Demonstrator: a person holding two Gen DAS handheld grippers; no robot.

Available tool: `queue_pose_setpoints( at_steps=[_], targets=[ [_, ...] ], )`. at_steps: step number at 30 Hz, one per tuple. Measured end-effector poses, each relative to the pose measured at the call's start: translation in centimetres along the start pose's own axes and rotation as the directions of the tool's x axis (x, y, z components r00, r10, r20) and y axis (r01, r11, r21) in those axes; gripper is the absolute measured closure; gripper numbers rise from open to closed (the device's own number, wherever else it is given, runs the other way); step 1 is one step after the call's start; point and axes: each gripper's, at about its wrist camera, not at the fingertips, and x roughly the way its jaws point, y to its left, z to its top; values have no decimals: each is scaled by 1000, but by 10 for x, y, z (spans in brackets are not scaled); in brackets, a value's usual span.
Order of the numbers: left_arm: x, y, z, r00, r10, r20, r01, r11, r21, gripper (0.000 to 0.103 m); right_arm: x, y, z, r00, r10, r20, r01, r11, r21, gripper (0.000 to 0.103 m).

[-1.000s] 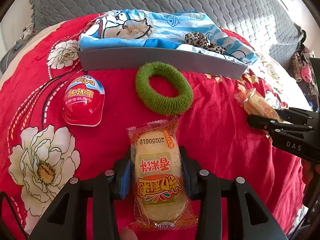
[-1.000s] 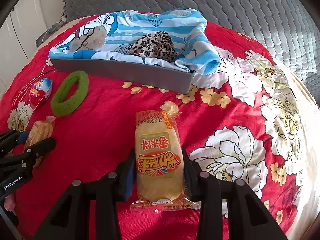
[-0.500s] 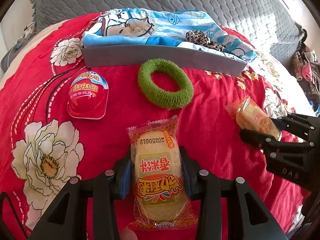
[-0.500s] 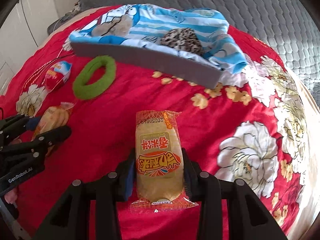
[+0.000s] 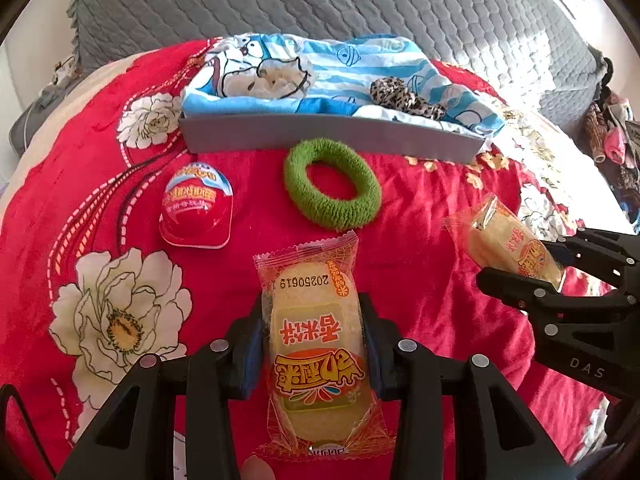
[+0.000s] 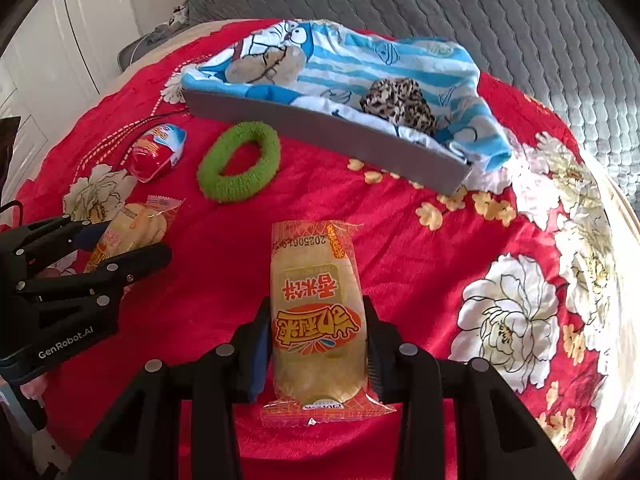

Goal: Organize objects
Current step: 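Lift both packaged cakes up off the bedspread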

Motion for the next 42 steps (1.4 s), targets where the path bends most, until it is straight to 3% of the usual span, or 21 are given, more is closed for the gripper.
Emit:
queue_pose_setpoints(
  at_steps=[23, 42],
  targets=[
    [-56, -16, 14, 996, -7, 94, 3, 999, 36, 60, -55, 11, 5, 991, 5, 134, -9, 1000, 27, 63],
    [-96, -15, 26, 986, 21, 167, -25, 999, 21, 60, -109, 11, 13, 961, -2, 276, -17, 998, 64, 63]
  ],
)
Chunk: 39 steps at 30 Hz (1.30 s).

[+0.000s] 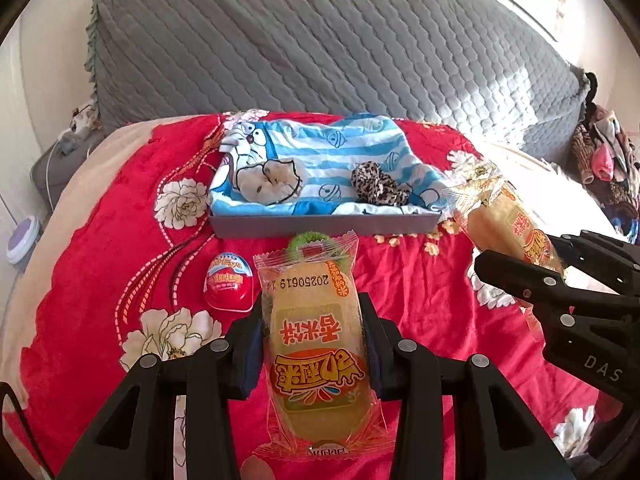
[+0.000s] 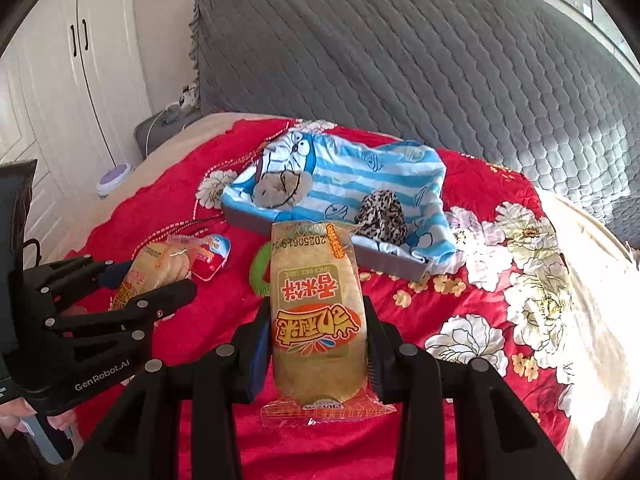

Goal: Organize objects
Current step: 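Lift both packaged cakes up off the bedspread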

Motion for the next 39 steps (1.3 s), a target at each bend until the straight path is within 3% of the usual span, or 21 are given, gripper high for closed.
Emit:
queue_pose_setpoints(
  at_steps=[20, 39],
  targets=[
    [-36, -2, 28, 995, 1, 104, 0, 1000, -11, 60, -49, -4, 23, 988, -4, 152, -4, 999, 54, 63],
    [-36, 1, 53, 993, 8, 120, -6, 1000, -18, 60, -56, -3, 34, 981, -18, 191, 7, 998, 61, 63]
  ],
)
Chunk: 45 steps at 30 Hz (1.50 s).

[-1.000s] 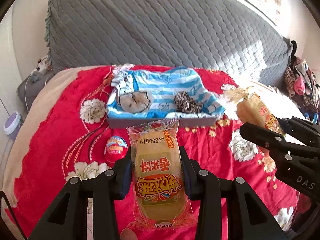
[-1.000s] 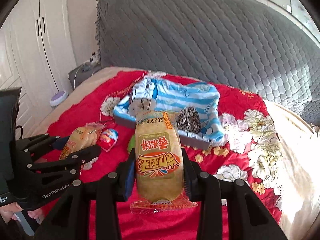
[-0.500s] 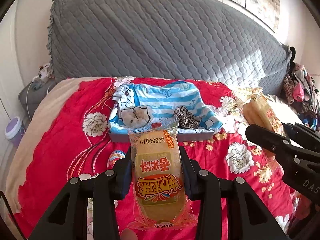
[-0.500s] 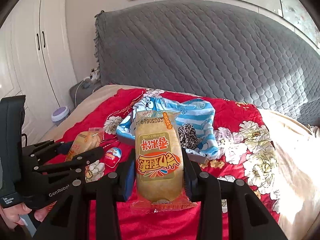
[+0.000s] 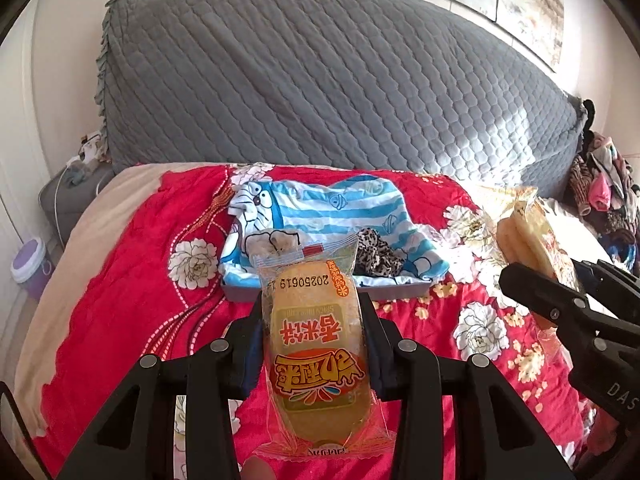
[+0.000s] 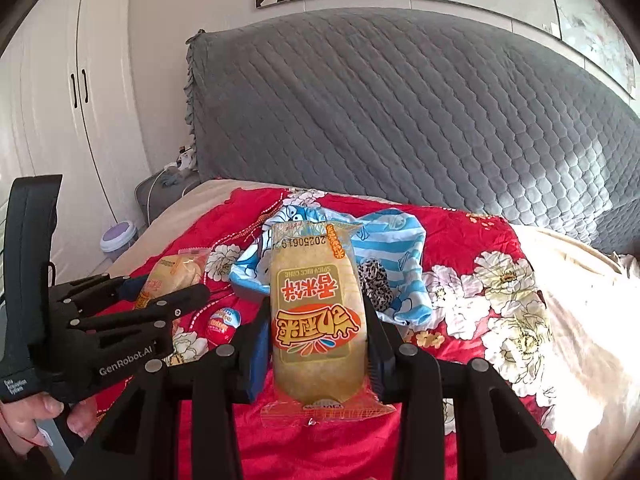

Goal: Organize objects
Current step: 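Lift both packaged cakes up off the bedspread, then carry both held cakes over the striped shirt in the grey tray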

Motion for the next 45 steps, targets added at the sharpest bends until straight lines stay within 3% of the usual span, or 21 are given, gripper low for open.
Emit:
queue_pose_setpoints(
  at_steps=[13, 45],
  targets=[
    [3, 0, 14, 1000, 16, 27, -16, 1000, 3, 60, -3, 4, 22, 998, 12, 55, -12, 1000, 4, 63],
    [59, 8, 20, 1000, 14, -27, -14, 1000, -7, 60, 26, 2, 42, 996, 11, 83, -9, 1000, -29, 63]
  ],
)
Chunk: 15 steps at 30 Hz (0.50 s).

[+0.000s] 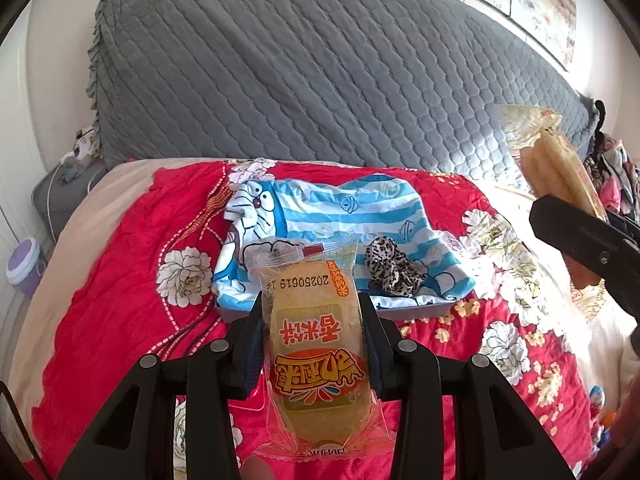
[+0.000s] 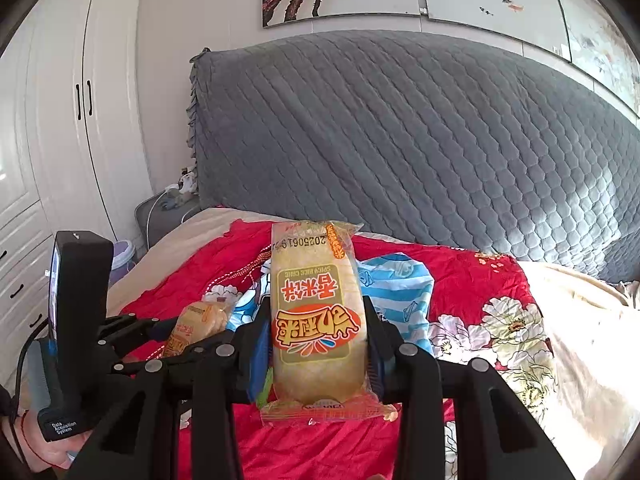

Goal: Organize objects
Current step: 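Carry both held cakes over the striped shirt in the grey tray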

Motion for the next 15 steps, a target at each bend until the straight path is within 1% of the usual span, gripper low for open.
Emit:
queue_pose_setpoints(
  at_steps=[11, 15],
  targets=[
    [28, 1, 3, 1000, 12, -17, -12, 1000, 5, 60, 30, -6, -3, 1000, 1, -26, -1, 1000, 2, 63],
    [40, 0, 4, 999, 18, -28, -18, 1000, 12, 60, 38, -10, -4, 1000, 8, -24, -8, 1000, 9, 63]
  ],
)
